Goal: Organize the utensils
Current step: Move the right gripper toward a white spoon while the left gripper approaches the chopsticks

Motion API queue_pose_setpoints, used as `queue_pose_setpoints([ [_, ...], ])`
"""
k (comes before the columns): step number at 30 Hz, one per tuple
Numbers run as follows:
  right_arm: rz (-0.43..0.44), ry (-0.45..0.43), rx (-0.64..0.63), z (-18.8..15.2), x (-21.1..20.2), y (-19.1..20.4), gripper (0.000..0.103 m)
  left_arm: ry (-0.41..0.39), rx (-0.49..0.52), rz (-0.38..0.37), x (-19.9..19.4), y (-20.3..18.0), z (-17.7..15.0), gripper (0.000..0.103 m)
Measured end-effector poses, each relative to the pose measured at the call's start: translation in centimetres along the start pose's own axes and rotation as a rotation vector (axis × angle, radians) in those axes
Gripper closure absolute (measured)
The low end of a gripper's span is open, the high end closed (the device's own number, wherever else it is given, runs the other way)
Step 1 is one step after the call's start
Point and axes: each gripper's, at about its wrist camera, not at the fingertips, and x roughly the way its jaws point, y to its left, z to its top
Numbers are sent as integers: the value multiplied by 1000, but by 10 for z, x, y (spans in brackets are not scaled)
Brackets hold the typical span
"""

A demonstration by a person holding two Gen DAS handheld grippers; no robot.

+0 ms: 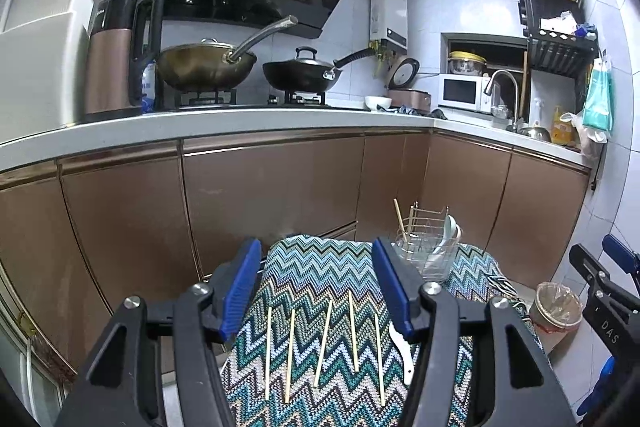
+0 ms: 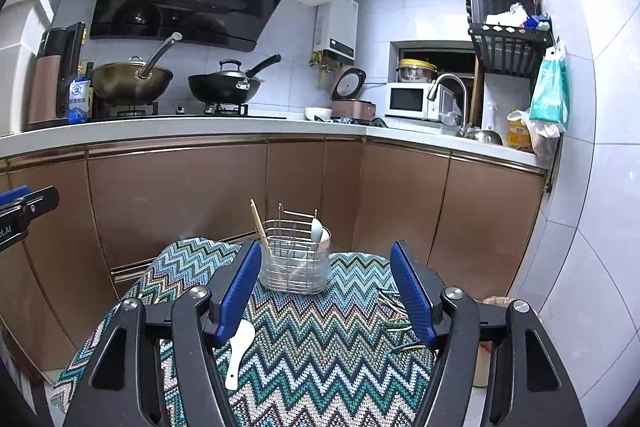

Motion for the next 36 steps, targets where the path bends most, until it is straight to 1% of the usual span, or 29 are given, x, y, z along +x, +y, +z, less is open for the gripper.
queue_pose_setpoints([
  [4,21,-5,-19,0,0,7,37,-4,-20,3,0,8,1,47],
  [8,47,13,-26,-5,7,7,37,9,-33,12,7,16,-2,47],
  [12,85,45,-30,-13,19,6,37,50,-24,27,24,21,-6,47],
  [15,134,93,-29,-23,35,6,37,90,-8,20,43,25,-11,47],
  [17,185,152,-19,-33,54,7,37,138,-15,-4,60,30,-14,47],
  [20,268,249,0,-47,85,8,44,247,-38,-66,95,38,-22,47],
  [24,371,374,21,-67,129,12,58,398,-61,-108,147,50,-37,48],
  [26,426,440,32,-79,152,15,62,465,-72,-118,172,54,-46,48],
  [27,449,465,35,-83,161,16,66,517,-76,-135,189,55,-52,48],
  [28,472,493,40,-87,170,18,70,546,-79,-143,198,55,-57,50],
  [31,541,580,57,-103,203,23,75,672,-92,-159,238,58,-75,58],
  [34,588,650,56,-114,231,28,78,780,-111,-155,273,62,-91,63],
  [36,618,684,65,-120,245,30,79,824,-117,-158,289,64,-98,67],
])
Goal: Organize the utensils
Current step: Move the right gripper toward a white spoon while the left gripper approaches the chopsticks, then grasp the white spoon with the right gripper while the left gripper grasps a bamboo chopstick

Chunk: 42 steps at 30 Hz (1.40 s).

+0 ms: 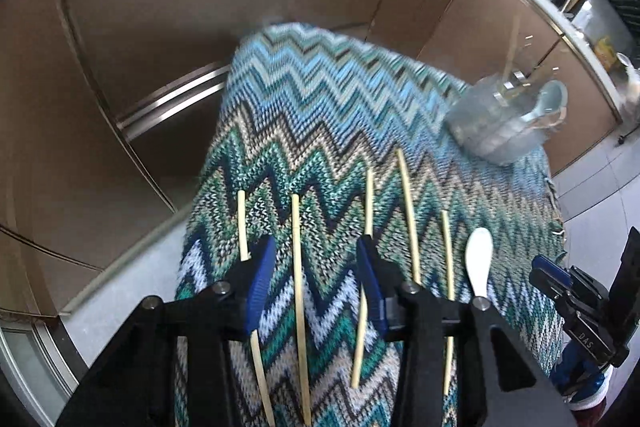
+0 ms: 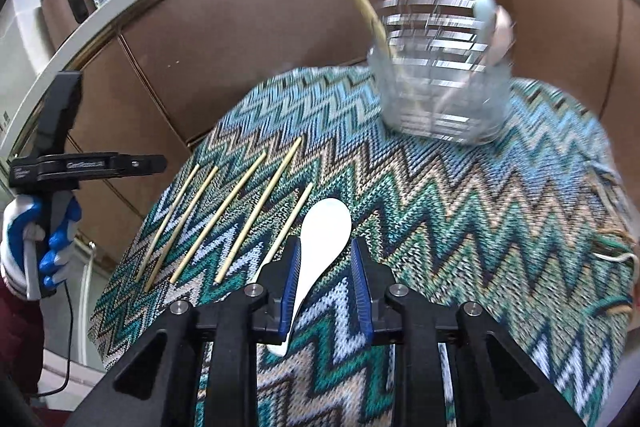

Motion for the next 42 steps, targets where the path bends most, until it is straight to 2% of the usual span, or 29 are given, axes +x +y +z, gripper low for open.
queue_pose_setpoints([
  [2,29,32,4,5,12,-8,80,51,-4,6,18,3,8,76],
  [6,78,84,10,14,30,-20,80,130,-8,20,43,6,15,80],
  [10,116,125,3,24,45,-30,80,180,4,30,61,8,20,90],
  [14,168,184,-22,31,60,-31,80,218,12,32,71,9,24,92],
  [22,187,261,-74,40,85,-29,81,259,56,24,79,8,33,95],
  [24,199,285,-88,42,91,-26,86,262,62,30,82,7,35,96],
  [25,197,291,-96,42,93,-25,92,261,63,35,82,6,36,96],
  [28,185,306,-132,42,94,-21,97,254,67,51,86,-1,37,97],
  [33,126,268,-185,40,77,-9,97,219,51,57,83,-6,29,98],
  [42,18,137,-244,30,14,9,99,-3,19,6,22,-5,4,99],
])
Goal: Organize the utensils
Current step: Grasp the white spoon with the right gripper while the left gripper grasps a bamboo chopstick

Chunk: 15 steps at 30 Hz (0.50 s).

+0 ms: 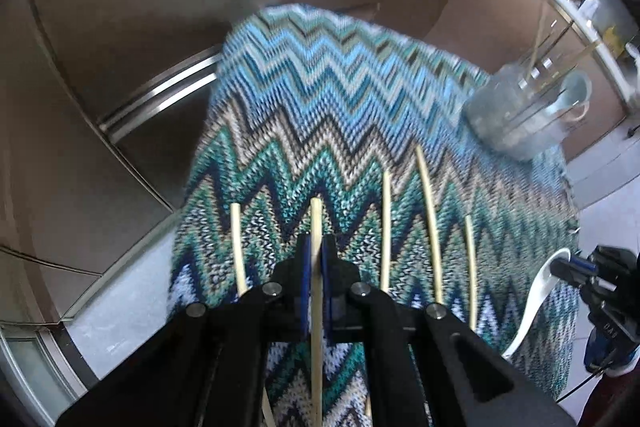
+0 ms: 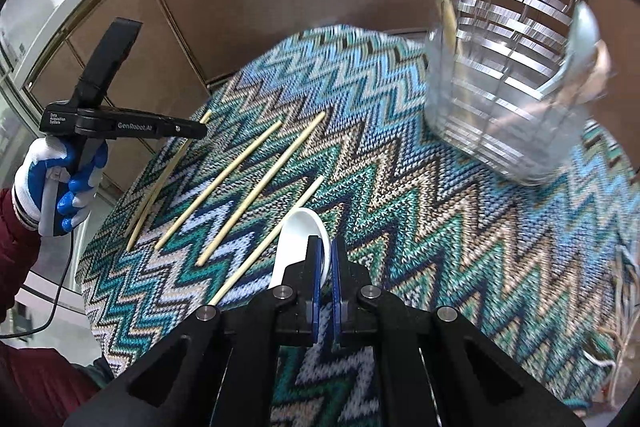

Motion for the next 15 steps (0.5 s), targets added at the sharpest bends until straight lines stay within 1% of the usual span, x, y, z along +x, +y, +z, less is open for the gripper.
queue_pose_setpoints([
  [2,-26,-28,-7,-5,-12,8,99,-58,-12,-21,-19,2,-6,99],
  [6,-77,-80,-22,-15,-34,26,99,-145,-29,-46,-51,8,-14,99],
  [10,-112,-126,-28,-26,-54,42,99,-228,-31,-44,-81,9,-25,99],
  [15,-152,-187,-28,-40,-80,62,99,-306,-15,-50,-115,1,-46,99],
])
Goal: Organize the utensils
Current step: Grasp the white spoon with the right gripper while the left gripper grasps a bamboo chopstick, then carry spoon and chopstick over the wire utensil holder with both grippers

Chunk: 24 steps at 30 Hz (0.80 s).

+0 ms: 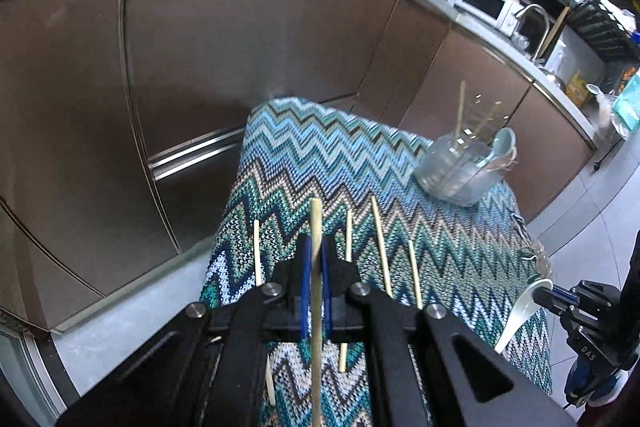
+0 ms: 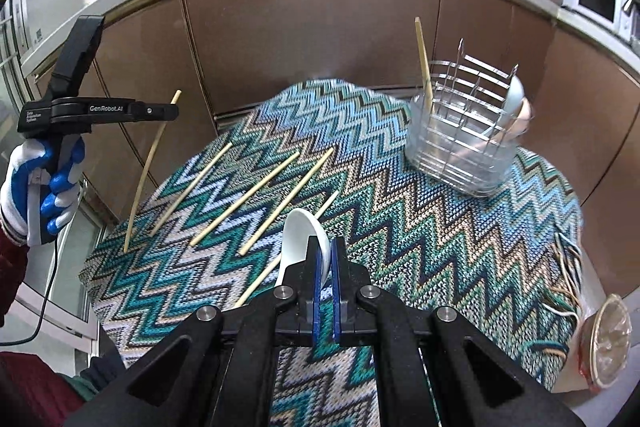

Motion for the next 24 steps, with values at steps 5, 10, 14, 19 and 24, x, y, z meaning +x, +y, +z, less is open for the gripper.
queue_pose_setpoints([
  [5,-58,-57,-8,-7,-28,12,99,-61,19,-25,-28,-14,-5,99],
  [10,-97,-87,8,-13,-44,11,99,-109,49,-50,-45,-35,-6,99],
  [14,-129,-106,45,-19,-50,0,99,-129,68,-75,-47,-55,-4,99],
  [19,-188,-147,85,-16,-58,-22,99,-154,82,-119,-45,-83,6,99],
  [24,-274,-220,122,3,-73,-53,99,-207,101,-177,-42,-121,33,99],
])
